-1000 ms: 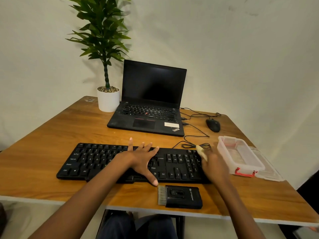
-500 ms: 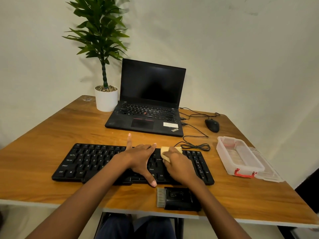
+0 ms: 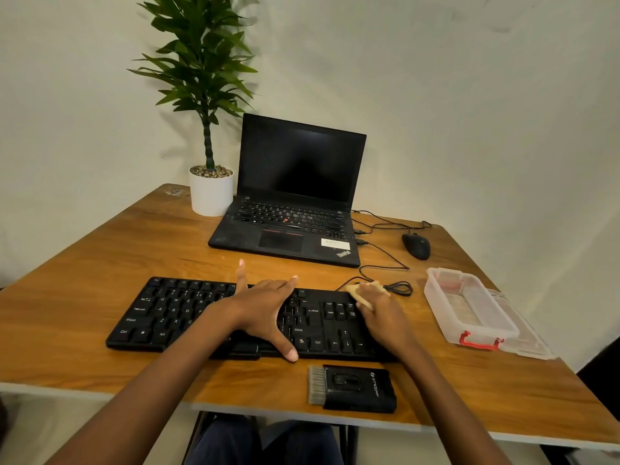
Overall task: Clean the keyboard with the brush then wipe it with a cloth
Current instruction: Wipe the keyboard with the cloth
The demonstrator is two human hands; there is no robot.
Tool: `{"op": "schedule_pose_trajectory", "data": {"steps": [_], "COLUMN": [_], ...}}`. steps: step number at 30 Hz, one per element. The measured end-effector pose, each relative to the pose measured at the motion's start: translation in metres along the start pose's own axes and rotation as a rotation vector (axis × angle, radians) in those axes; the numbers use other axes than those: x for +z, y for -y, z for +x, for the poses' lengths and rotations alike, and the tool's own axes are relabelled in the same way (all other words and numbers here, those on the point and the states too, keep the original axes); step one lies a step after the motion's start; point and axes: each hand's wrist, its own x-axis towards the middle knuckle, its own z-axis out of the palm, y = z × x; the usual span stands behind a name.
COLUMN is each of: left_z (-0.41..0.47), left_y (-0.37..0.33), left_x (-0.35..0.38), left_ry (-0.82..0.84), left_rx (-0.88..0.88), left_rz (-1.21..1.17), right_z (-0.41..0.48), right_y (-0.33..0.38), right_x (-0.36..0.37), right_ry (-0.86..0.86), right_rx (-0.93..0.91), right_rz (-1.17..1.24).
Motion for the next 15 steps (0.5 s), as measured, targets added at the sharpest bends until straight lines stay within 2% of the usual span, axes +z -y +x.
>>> {"op": "schedule_pose_trajectory", "data": {"steps": [6,10,12,15], "left_z": [-0.001,-0.005,-0.01,-0.026], "left_y": [-0.001,0.0,0.0,0.015], "left_x": [0.001,0.002,0.005,0.016], "left_ry": [-0.007,-0.04,-0.087,-0.196], "left_rx": [0.006,0.013,0.019,-0.006], "left_rz": [-0.029,-0.088,-0.088,-0.041], "right_z": [0.004,0.004,0.002,-0.003], "right_y": [0.05,0.06,0.059,0.053], "right_x": [0.023,0.026,0.012,-0.015], "right_ry": [0.19,0.31,0.276,-0.006], "right_rx": [-0.192,-0.31,-0.218,0.16], "right_rz": [0.145,0.183,0.371,0.721]}}
